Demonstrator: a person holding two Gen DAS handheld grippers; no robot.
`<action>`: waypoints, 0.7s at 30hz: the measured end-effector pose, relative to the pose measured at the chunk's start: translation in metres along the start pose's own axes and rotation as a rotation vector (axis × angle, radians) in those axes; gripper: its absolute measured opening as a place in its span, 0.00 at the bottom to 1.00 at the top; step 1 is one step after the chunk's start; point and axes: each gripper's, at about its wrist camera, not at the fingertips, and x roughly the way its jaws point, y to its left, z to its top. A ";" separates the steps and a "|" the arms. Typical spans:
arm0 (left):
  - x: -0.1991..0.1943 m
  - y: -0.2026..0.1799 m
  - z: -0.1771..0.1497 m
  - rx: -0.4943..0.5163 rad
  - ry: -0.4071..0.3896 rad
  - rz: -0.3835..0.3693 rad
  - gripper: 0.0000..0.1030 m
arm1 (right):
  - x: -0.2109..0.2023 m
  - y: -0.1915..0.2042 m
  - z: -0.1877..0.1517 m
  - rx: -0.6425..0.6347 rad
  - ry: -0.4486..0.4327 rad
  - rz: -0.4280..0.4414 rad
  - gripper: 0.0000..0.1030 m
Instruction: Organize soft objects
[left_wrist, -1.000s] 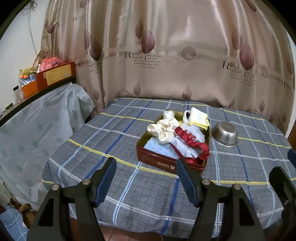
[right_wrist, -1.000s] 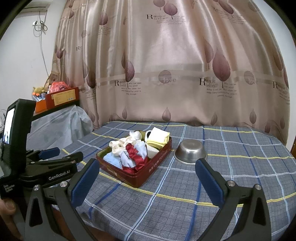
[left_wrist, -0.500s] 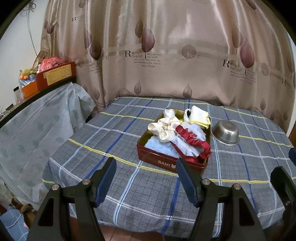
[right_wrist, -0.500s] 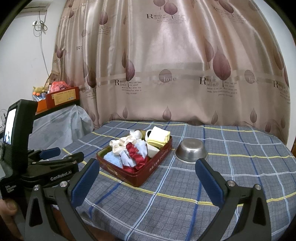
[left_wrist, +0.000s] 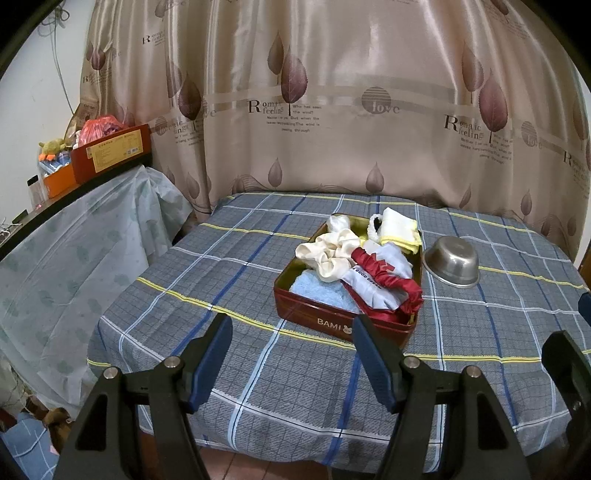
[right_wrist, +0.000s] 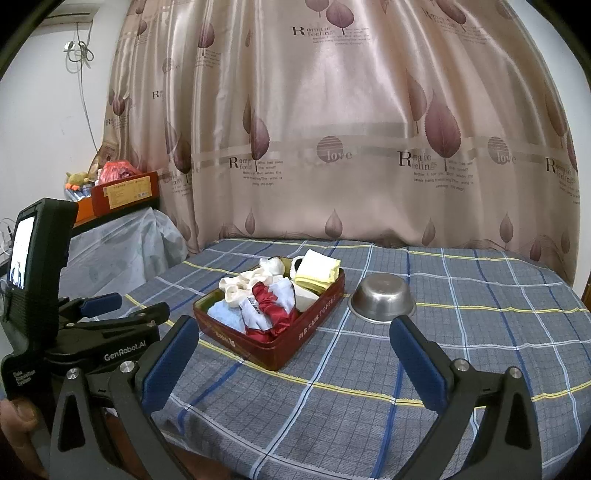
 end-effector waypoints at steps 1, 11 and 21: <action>0.000 0.000 0.000 0.001 0.000 0.000 0.67 | 0.000 -0.001 0.000 0.001 0.003 0.003 1.00; 0.000 -0.001 -0.001 0.002 -0.002 -0.005 0.67 | 0.000 0.000 0.000 0.001 0.003 0.002 1.00; 0.000 -0.001 -0.001 0.003 -0.001 -0.003 0.67 | 0.000 0.000 0.000 0.000 0.003 0.001 1.00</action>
